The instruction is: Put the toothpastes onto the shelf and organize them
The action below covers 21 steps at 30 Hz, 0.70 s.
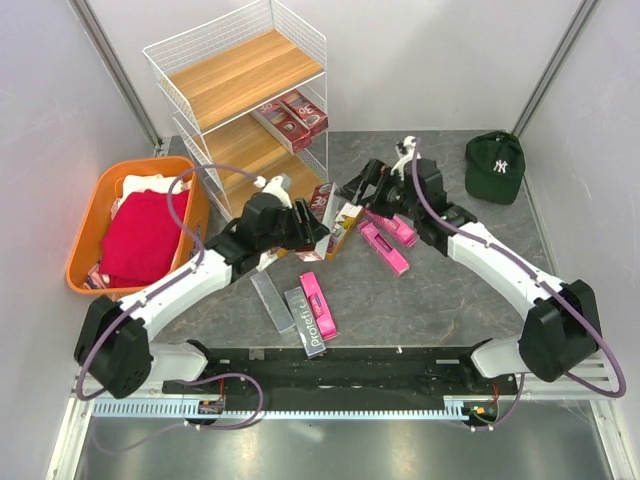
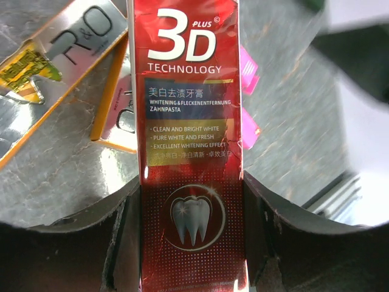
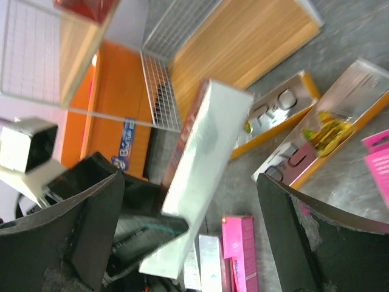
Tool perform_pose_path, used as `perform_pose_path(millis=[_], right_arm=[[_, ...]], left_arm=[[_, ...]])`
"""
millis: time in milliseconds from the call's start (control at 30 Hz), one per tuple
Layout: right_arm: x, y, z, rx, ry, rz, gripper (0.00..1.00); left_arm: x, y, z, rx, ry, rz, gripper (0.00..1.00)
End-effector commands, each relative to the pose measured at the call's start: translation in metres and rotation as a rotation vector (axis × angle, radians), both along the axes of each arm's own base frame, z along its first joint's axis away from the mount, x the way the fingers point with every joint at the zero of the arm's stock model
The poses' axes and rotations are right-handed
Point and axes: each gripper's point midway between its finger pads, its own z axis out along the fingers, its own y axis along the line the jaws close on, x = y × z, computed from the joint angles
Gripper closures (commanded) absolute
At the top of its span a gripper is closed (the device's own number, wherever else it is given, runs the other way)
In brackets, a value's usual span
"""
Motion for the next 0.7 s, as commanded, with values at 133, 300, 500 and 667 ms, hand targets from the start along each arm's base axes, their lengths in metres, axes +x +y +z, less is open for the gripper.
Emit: perform_pose_path(millis=[133, 300, 500, 667], right_arm=[[-0.045, 0.036, 0.004, -0.052, -0.109, 0.049, 0.02], [-0.078, 0.039, 0.001, -0.104, -0.176, 0.018, 0.02], [-0.105, 0.048, -0.008, -0.189, -0.228, -0.016, 0.02], [-0.106, 0.063, -0.021, -0.217, -0.217, -0.005, 0.02]], left_arm=[[0.007, 0.004, 0.059, -0.376, -0.074, 0.079, 0.56], [0.007, 0.001, 0.066, -0.453, -0.064, 0.089, 0.57], [0.007, -0.005, 0.069, -0.505, -0.044, 0.071, 0.57], [0.005, -0.011, 0.072, -0.535, -0.033, 0.042, 0.57]])
